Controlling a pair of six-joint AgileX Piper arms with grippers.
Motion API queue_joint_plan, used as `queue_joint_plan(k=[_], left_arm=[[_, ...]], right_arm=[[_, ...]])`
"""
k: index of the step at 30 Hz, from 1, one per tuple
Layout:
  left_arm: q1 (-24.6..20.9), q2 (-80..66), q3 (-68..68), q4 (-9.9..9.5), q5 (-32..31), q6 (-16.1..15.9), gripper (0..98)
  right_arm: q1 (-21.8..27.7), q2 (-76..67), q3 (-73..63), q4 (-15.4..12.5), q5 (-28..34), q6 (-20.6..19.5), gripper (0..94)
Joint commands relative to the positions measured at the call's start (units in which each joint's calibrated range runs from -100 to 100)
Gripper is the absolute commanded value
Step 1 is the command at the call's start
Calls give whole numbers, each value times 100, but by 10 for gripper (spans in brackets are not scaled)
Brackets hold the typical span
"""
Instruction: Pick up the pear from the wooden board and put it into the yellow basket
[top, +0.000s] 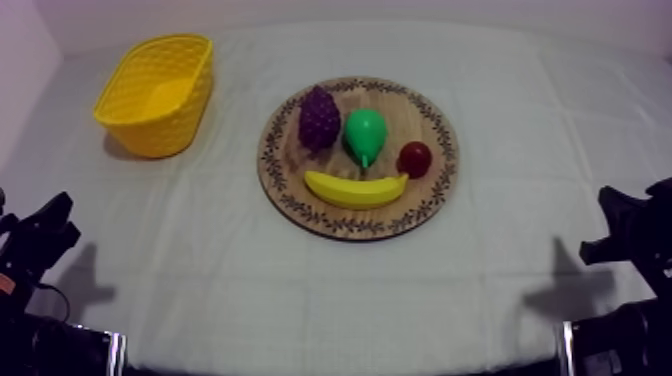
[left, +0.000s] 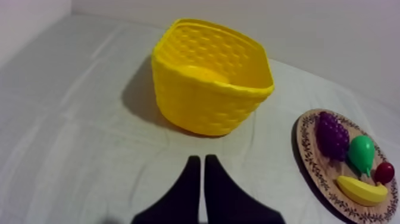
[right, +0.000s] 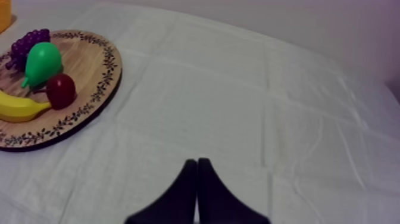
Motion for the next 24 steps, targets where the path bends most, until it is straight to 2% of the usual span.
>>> queue_joint_plan(k=[1, 24], left_arm=[[-53, -3, -52, 15, 188, 1, 3], [-15, -12, -102, 24, 326, -141, 6]], right_arm=[[-1, 1, 4, -2, 0, 3, 3], [-1, 1, 4, -2, 0, 1, 3]])
